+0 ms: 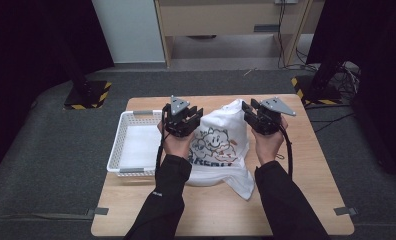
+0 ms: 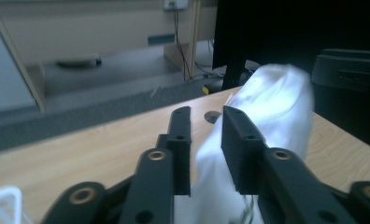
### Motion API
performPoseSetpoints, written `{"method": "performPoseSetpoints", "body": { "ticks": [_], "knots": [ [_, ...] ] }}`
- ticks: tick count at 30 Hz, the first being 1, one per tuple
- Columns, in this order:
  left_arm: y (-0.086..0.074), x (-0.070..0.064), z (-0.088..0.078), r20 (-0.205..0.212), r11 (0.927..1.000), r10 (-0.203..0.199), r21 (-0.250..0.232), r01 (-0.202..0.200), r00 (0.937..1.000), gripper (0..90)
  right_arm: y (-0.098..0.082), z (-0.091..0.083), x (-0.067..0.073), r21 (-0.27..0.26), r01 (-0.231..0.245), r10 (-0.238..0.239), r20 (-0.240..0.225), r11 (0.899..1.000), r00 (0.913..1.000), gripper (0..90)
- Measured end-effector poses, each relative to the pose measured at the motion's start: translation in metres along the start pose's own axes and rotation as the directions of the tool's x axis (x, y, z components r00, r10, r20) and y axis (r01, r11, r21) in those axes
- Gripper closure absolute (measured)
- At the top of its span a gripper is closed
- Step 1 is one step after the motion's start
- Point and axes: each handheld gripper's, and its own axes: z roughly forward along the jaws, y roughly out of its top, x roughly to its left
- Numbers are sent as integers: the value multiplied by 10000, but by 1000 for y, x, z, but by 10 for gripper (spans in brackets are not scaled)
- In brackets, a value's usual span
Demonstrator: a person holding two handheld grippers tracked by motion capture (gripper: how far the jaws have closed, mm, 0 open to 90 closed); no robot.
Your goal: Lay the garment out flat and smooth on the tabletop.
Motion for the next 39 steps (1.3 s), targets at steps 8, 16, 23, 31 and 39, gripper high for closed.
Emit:
{"method": "performPoseSetpoints", "body": {
  "ticks": [8, 16, 23, 31, 39],
  "knots": [
    [-24, 17, -13, -22, 9968, -132, 783, 133, 9999, 548, -26, -2, -20, 698, -312, 291, 313, 9971, 9991, 314],
    [-49, 16, -45, 441, 9897, 477, 1333, -532, 9979, 421, -41, -30, -33, 876, -284, 299, -152, 9958, 9994, 247],
    [-86, 24, -68, 659, 9838, 444, 1706, -551, 9968, 324, -53, -48, -43, 910, -609, 654, -467, 9940, 9968, 210],
    [-133, 41, -94, 304, 9763, -139, 2165, 70, 9994, 265, -71, -61, -46, 1485, -507, 624, -754, 9876, 9952, 129],
    [-160, 50, -115, -378, 9759, -195, 2164, 272, 9991, 174, -99, -73, -39, 2336, -78, 401, -1342, 9723, 9901, 74]
  ]
}}
